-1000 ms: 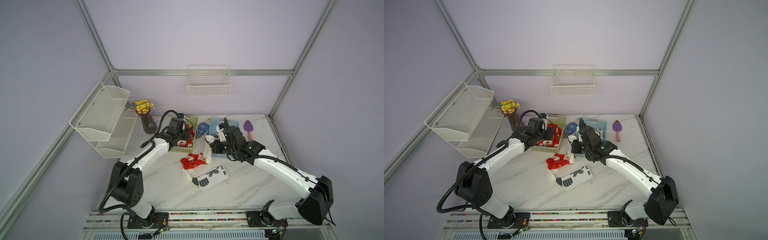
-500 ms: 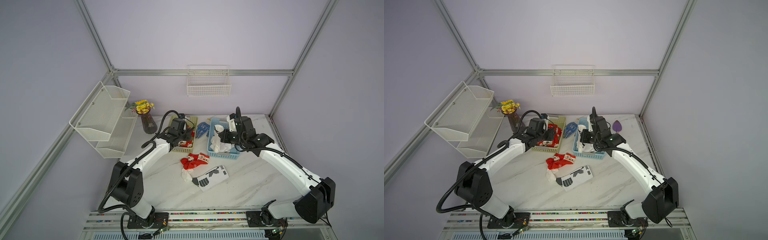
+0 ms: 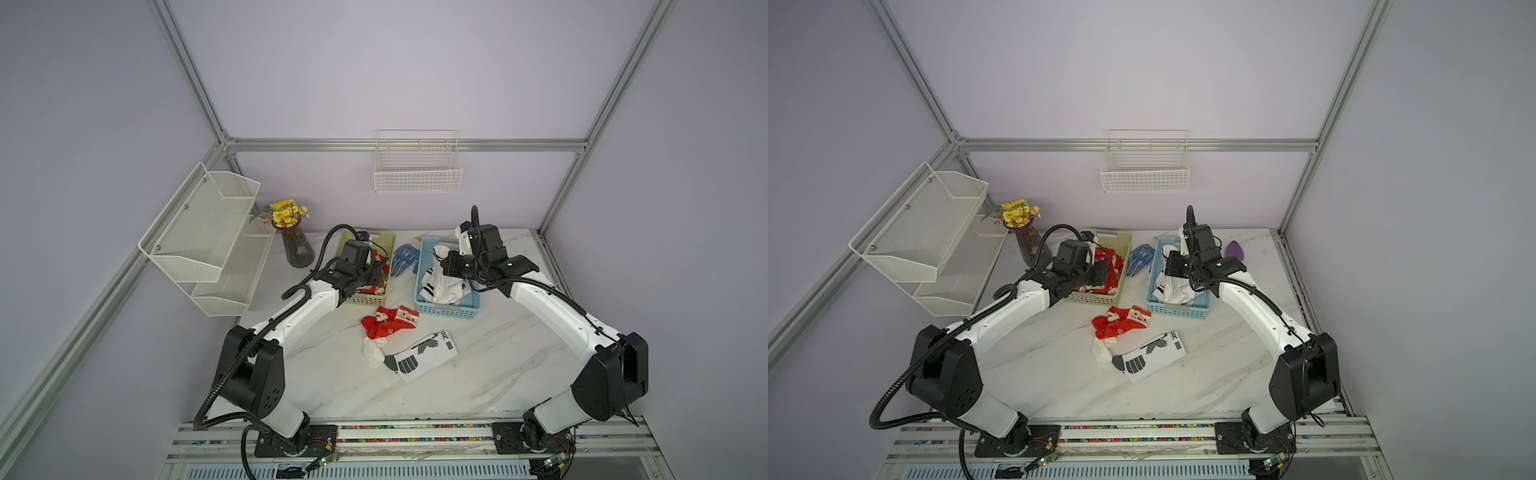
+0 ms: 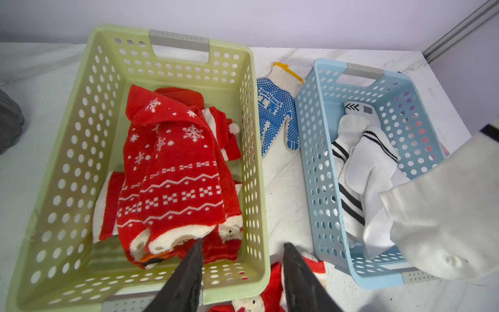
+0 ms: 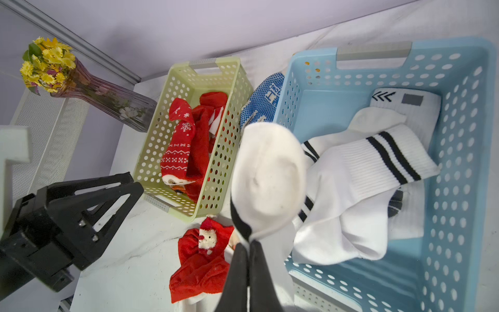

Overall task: Sort the socks into the basket by color
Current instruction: Place the sock in the bin.

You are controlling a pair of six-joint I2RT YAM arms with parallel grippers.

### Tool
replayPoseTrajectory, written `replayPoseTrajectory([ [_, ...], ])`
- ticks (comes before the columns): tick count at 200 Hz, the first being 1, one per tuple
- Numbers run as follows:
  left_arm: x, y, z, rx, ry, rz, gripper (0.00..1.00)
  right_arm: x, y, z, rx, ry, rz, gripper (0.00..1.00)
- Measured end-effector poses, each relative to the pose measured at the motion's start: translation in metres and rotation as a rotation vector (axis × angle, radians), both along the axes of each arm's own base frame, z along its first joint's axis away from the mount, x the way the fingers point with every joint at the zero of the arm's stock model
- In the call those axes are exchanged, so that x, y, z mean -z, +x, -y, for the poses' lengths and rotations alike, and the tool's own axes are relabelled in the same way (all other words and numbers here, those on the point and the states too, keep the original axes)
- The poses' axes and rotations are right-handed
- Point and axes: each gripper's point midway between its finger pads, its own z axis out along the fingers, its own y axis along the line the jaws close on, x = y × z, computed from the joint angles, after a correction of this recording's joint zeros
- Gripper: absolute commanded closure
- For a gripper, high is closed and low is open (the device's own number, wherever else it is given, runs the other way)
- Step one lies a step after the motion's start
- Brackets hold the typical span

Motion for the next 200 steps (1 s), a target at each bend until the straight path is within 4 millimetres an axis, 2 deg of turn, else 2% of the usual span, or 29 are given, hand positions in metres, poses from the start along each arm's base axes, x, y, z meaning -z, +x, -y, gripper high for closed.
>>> replayPoseTrajectory([
  [112, -0.004, -0.002, 0.002, 0.002, -0.009, 0.006, 0.52, 0.030, 0.025, -0.003, -0.008, 0.005, -0.033, 0.95],
  [159, -0.004, -0.002, 0.002, 0.002, -0.010, 0.006, 0.52, 0.036, 0.035, 0.006, 0.004, 0.010, -0.034, 0.95],
  [200, -0.004, -0.002, 0.003, 0.002, -0.010, 0.005, 0.52, 0.056, 0.049, 0.022, 0.032, -0.009, -0.059, 0.95],
])
